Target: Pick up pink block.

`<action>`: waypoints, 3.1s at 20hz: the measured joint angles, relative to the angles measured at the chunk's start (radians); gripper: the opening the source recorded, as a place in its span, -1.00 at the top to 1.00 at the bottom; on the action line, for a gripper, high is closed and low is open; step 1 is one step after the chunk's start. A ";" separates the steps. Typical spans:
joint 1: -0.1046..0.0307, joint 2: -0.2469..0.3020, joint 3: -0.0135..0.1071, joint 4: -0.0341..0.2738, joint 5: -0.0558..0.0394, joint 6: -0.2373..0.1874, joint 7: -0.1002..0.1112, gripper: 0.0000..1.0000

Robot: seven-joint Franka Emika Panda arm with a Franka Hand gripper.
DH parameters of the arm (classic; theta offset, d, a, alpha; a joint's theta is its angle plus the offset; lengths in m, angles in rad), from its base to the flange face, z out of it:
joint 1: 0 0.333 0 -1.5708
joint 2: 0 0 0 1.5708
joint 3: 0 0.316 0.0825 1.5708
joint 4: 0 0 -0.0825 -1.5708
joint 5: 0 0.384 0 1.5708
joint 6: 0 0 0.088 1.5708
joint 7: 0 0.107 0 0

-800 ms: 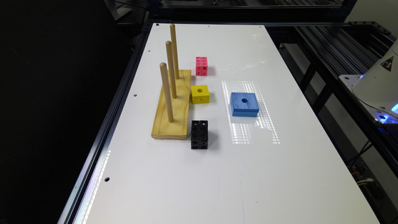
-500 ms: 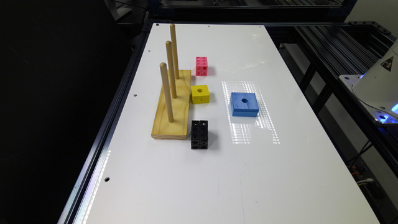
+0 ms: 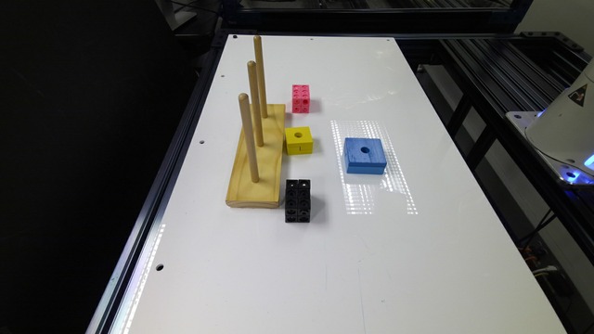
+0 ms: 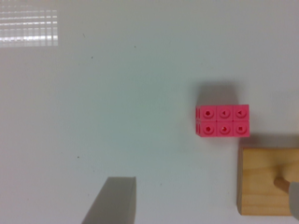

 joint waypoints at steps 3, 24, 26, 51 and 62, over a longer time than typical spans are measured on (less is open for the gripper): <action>0.000 -0.010 0.002 -0.015 0.0000 -0.001 0.000 -1.00; -0.001 -0.161 0.004 -0.223 0.0000 0.037 0.000 -1.00; -0.001 -0.146 0.004 -0.253 0.0000 0.084 0.000 -1.00; 0.000 -0.061 0.027 -0.311 0.0009 0.258 0.012 -1.00; 0.000 0.016 0.030 -0.311 0.0009 0.333 0.013 -1.00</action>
